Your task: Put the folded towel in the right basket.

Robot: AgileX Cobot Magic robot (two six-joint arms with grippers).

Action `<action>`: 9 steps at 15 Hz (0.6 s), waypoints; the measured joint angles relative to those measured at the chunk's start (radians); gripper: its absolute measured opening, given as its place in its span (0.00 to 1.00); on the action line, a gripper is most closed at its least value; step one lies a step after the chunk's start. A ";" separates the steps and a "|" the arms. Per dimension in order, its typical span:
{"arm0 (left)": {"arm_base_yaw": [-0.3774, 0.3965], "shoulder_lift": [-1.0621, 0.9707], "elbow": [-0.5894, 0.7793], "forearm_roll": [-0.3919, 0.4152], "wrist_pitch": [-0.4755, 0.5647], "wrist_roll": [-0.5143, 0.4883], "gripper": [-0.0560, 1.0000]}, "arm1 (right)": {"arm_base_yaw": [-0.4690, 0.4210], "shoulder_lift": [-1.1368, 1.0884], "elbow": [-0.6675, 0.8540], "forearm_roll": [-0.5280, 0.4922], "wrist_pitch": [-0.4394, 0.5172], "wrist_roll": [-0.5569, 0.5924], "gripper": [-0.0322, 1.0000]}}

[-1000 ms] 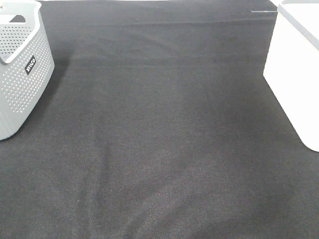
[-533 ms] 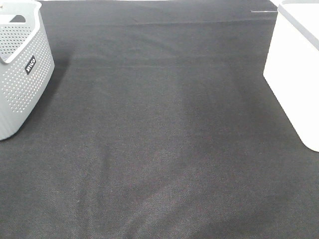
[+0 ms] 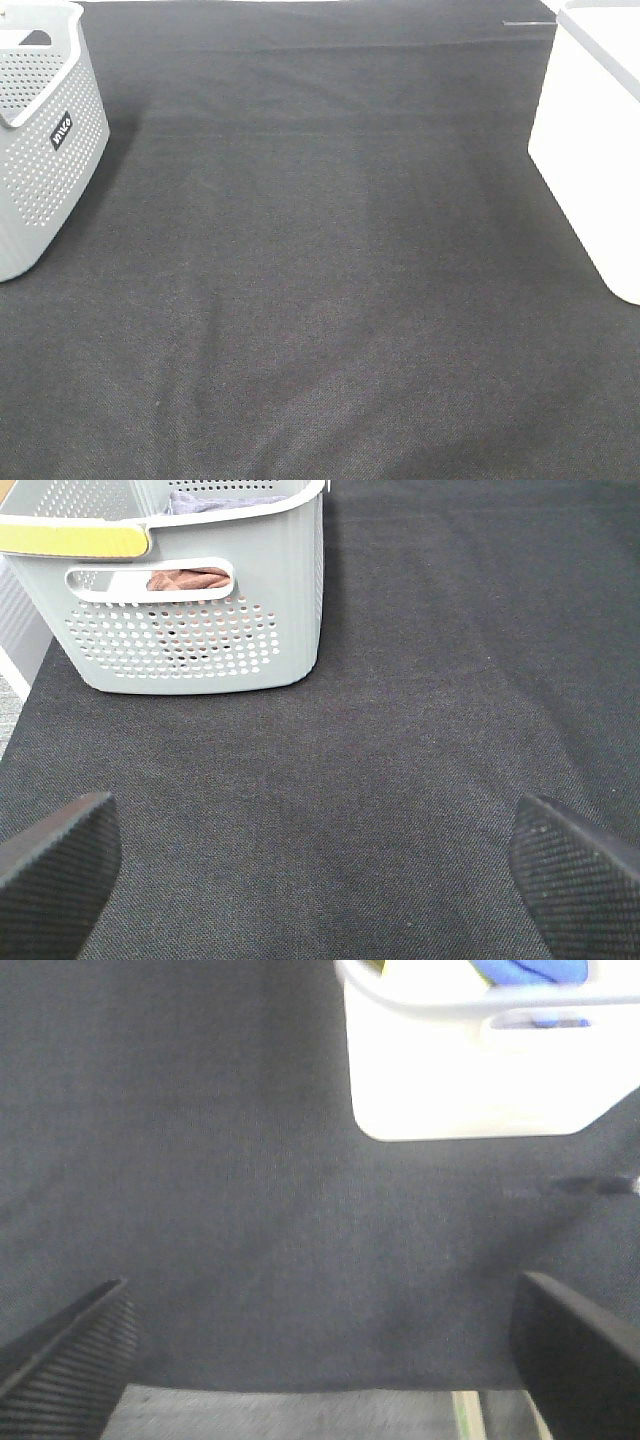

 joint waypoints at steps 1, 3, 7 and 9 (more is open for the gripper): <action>0.000 0.000 0.000 0.000 0.000 0.000 0.99 | 0.000 -0.099 0.070 -0.007 -0.008 -0.019 0.97; 0.000 0.000 0.000 0.000 0.000 0.000 0.99 | 0.005 -0.246 0.190 -0.019 -0.036 -0.038 0.97; 0.000 0.000 0.000 0.000 0.000 0.000 0.99 | 0.024 -0.448 0.392 0.000 -0.089 -0.032 0.97; 0.000 0.000 0.000 0.000 0.000 0.000 0.99 | 0.036 -0.493 0.396 0.001 -0.097 -0.031 0.97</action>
